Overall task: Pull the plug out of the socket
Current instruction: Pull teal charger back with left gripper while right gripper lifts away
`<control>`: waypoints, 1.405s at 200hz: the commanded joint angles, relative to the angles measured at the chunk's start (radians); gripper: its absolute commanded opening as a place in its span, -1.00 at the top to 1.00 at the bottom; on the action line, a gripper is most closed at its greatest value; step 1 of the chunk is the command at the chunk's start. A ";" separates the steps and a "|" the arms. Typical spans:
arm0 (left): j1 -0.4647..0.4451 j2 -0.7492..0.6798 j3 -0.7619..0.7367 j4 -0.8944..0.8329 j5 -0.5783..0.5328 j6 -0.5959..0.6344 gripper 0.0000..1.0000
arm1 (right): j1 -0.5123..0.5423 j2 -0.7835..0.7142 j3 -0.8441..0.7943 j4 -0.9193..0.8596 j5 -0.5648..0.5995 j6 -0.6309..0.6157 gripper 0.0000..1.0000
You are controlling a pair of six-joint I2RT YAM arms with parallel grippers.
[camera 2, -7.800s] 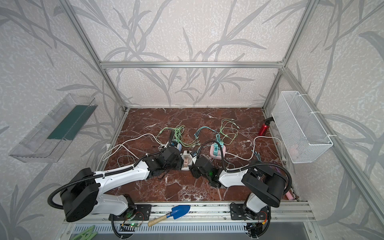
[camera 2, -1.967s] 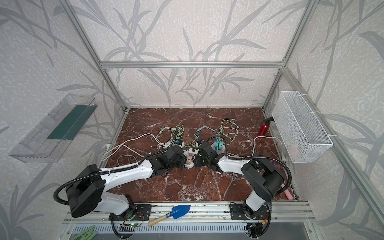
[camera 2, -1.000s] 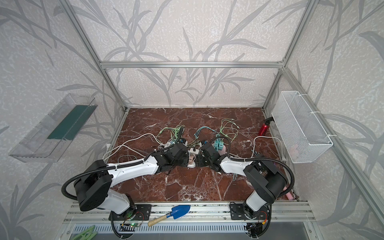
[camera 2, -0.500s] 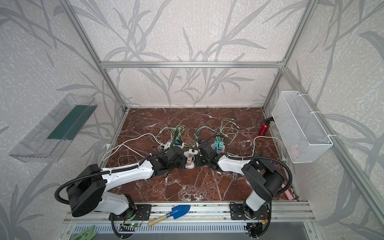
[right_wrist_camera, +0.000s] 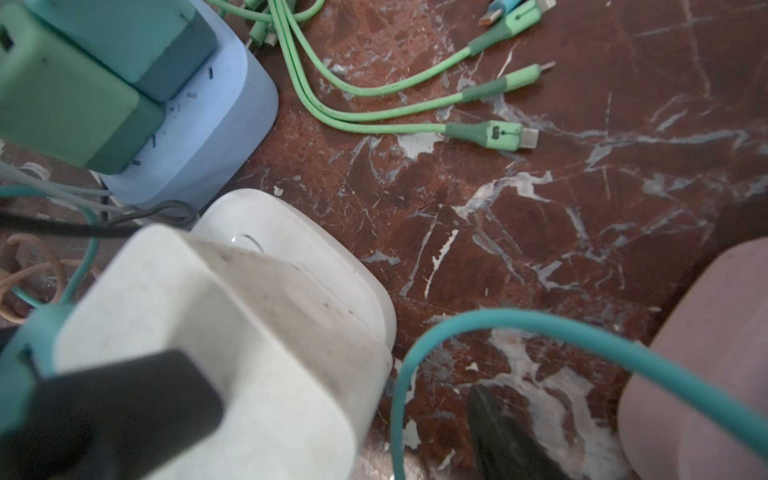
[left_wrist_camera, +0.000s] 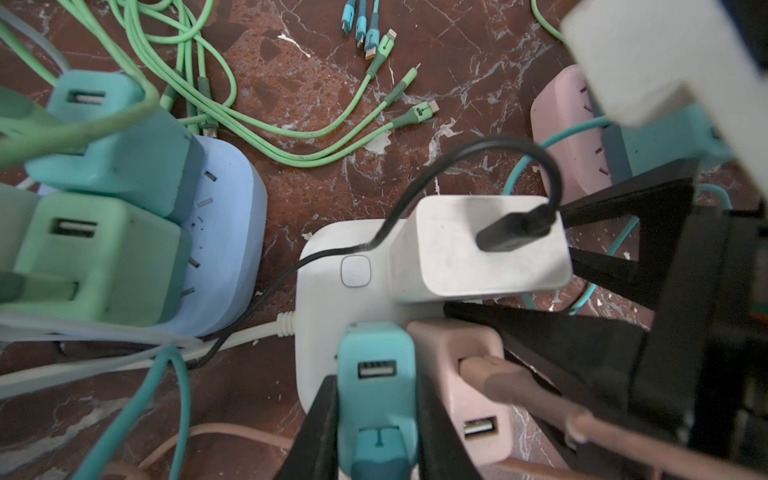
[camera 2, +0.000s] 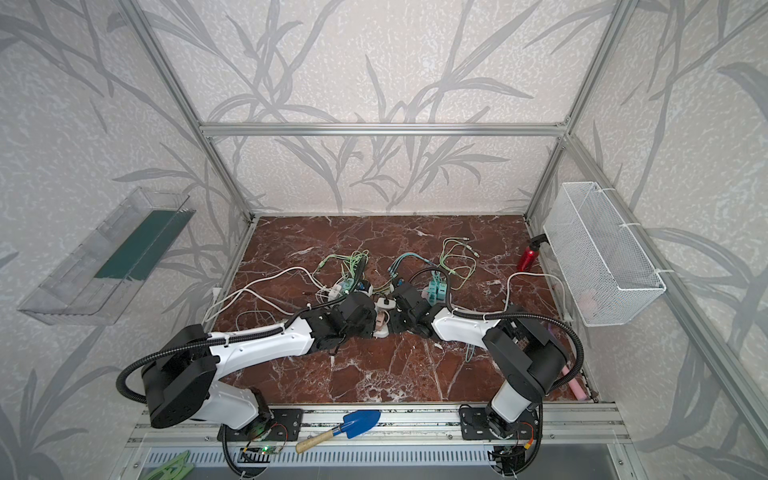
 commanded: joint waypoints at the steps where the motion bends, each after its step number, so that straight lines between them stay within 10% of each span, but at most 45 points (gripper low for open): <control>1: -0.035 -0.070 -0.022 0.234 0.068 -0.003 1.00 | 0.020 0.104 -0.044 -0.182 0.029 -0.041 -0.36; 185: 0.073 -0.247 -0.165 0.163 0.086 -0.072 1.00 | 0.017 -0.017 -0.101 -0.062 -0.004 -0.075 -0.39; 281: 0.236 -0.372 -0.326 0.242 0.293 -0.112 0.99 | 0.017 -0.190 -0.147 -0.018 -0.042 -0.080 -0.45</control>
